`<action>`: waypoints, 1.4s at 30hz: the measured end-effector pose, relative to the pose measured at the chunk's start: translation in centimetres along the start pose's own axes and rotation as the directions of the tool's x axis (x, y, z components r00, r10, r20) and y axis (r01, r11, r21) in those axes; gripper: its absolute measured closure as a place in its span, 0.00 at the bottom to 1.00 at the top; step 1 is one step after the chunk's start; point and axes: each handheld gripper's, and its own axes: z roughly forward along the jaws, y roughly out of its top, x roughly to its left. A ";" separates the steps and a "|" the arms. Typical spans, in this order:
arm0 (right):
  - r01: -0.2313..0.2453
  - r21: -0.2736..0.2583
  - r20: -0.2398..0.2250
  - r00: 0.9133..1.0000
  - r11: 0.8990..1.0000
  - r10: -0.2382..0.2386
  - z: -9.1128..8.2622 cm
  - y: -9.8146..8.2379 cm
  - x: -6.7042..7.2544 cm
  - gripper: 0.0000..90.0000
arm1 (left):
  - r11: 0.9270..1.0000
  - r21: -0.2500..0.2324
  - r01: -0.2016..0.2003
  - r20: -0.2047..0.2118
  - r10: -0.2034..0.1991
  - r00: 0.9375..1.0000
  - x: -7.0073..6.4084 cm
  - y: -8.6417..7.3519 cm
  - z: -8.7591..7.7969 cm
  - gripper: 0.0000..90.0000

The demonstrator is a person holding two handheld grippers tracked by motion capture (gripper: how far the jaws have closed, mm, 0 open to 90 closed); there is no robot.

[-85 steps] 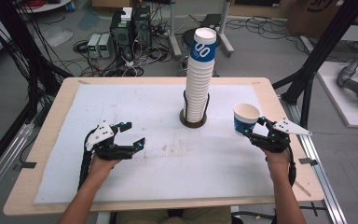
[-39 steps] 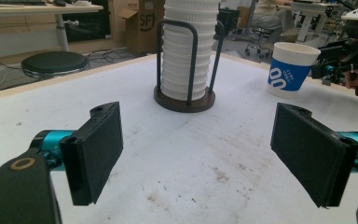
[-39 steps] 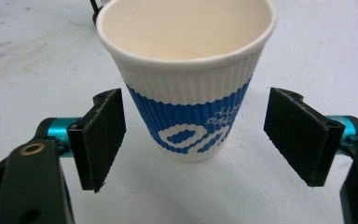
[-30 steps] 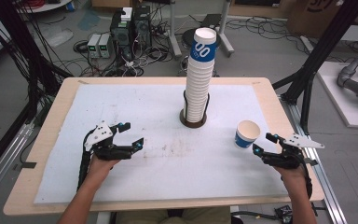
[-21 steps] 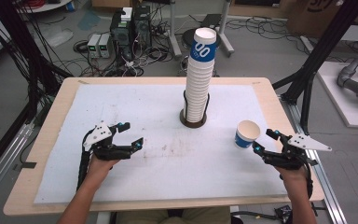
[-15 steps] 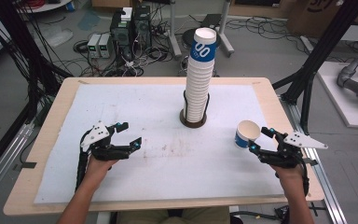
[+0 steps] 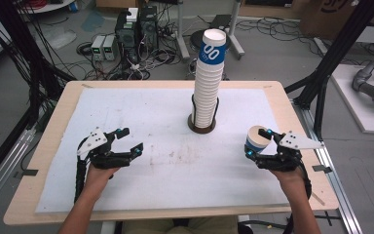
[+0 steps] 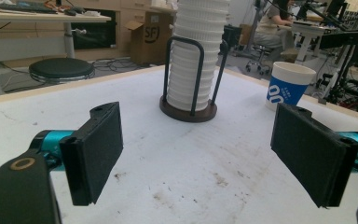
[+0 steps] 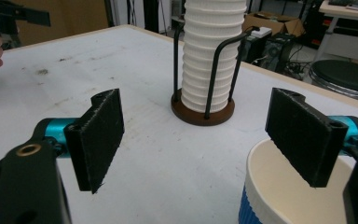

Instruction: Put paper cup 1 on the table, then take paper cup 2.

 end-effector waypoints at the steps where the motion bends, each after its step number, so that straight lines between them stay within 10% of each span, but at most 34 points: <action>1: -0.001 0.005 -0.002 1.000 1.000 0.001 0.0 0.0 0.0 0.22 | 1.000 0.002 -0.003 0.000 0.003 1.000 -0.1 0.0 0.0 0.19; 22: -0.002 0.043 -0.039 0.999 0.999 0.004 1.1 -0.6 0.8 0.22 | 1.000 0.002 0.011 0.002 -0.011 1.000 0.2 0.2 0.5 0.19; 42: -0.007 0.057 -0.045 0.999 0.998 0.009 1.0 -0.9 0.7 0.22 | 1.000 -0.015 -0.013 0.083 0.014 0.996 -0.2 6.2 4.3 0.19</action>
